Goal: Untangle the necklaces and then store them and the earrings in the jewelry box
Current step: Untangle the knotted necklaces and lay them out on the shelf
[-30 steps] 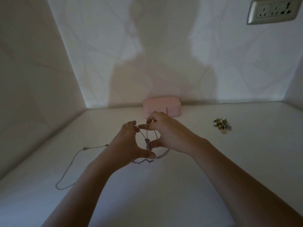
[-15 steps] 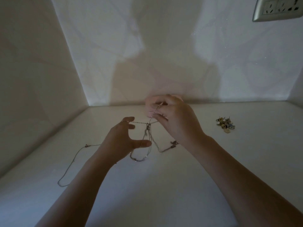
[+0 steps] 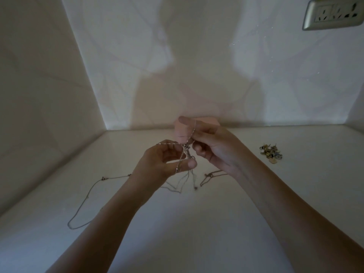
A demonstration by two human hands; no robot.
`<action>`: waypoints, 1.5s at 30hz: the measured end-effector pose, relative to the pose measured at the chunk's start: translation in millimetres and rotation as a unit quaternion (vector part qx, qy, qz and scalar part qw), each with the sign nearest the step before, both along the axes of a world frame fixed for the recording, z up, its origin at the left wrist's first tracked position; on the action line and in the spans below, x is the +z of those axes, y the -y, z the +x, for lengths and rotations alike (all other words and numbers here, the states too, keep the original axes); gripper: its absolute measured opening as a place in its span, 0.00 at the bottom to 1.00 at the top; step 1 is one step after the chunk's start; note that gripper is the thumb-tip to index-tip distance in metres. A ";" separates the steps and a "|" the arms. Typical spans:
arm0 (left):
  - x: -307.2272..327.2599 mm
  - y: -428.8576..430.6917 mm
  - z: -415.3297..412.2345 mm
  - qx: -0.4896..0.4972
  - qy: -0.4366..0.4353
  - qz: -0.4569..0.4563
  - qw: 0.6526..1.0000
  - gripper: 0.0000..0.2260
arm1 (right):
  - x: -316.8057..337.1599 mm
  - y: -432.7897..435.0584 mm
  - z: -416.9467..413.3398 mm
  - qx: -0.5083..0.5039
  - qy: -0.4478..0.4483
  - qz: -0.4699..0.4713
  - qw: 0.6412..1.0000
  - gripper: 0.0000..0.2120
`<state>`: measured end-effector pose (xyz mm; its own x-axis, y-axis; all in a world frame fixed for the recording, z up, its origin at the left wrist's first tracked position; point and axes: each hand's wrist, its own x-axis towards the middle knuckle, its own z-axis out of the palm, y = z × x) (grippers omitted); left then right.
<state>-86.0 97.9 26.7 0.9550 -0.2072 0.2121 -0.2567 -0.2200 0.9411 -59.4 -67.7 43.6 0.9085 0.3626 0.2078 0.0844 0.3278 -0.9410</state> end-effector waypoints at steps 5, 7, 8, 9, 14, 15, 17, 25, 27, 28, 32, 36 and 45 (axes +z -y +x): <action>-0.6 0.5 0.0 0.027 0.053 -0.050 0.997 0.20 | 6.9 11.2 -4.2 -0.059 0.172 -0.121 0.976 0.18; 0.2 1.4 -0.9 0.020 0.048 -0.061 0.997 0.22 | 10.2 15.5 -8.2 -0.057 0.234 -0.190 0.952 0.19; 0.7 1.4 -1.3 0.011 0.039 -0.072 0.997 0.25 | 10.8 16.6 -9.5 -0.050 0.247 -0.221 0.942 0.19; 1.7 1.2 -2.1 0.001 0.031 -0.082 0.996 0.26 | 10.4 17.1 -10.1 -0.048 0.255 -0.247 0.934 0.18; 4.5 1.4 -5.1 0.005 0.036 -0.031 0.999 0.32 | 4.0 13.8 -8.8 -0.108 0.287 -0.319 0.897 0.12; 4.3 2.0 -6.2 0.009 0.038 -0.010 0.999 0.33 | 3.3 13.1 -8.5 -0.120 0.294 -0.323 0.892 0.11; 4.4 2.8 -6.8 0.015 0.045 0.022 0.999 0.31 | 2.7 12.3 -8.3 -0.138 0.304 -0.319 0.887 0.09; 5.3 -1.1 -6.4 0.022 0.059 0.035 0.997 0.33 | -2.0 13.6 -8.5 -0.133 0.293 -0.294 0.900 0.06; 6.0 -0.2 -7.1 0.015 0.057 0.004 0.998 0.33 | -3.3 11.1 -9.5 -0.142 0.296 -0.290 0.899 0.06; 6.2 0.5 -7.4 0.016 0.057 -0.010 0.998 0.32 | -3.3 9.9 -10.2 -0.146 0.289 -0.281 0.903 0.05; 7.8 4.4 -9.9 0.063 0.063 -0.034 0.995 0.26 | -3.4 3.6 -12.7 -0.124 0.259 -0.269 0.919 0.05; 8.7 0.4 -7.1 0.132 0.062 -0.050 0.988 0.18 | -7.2 3.7 -9.4 -0.135 0.293 -0.323 0.890 0.06; 9.6 -4.6 -6.0 0.133 0.091 -0.022 0.987 0.13 | -14.0 10.4 3.3 -0.140 0.376 -0.378 0.834 0.18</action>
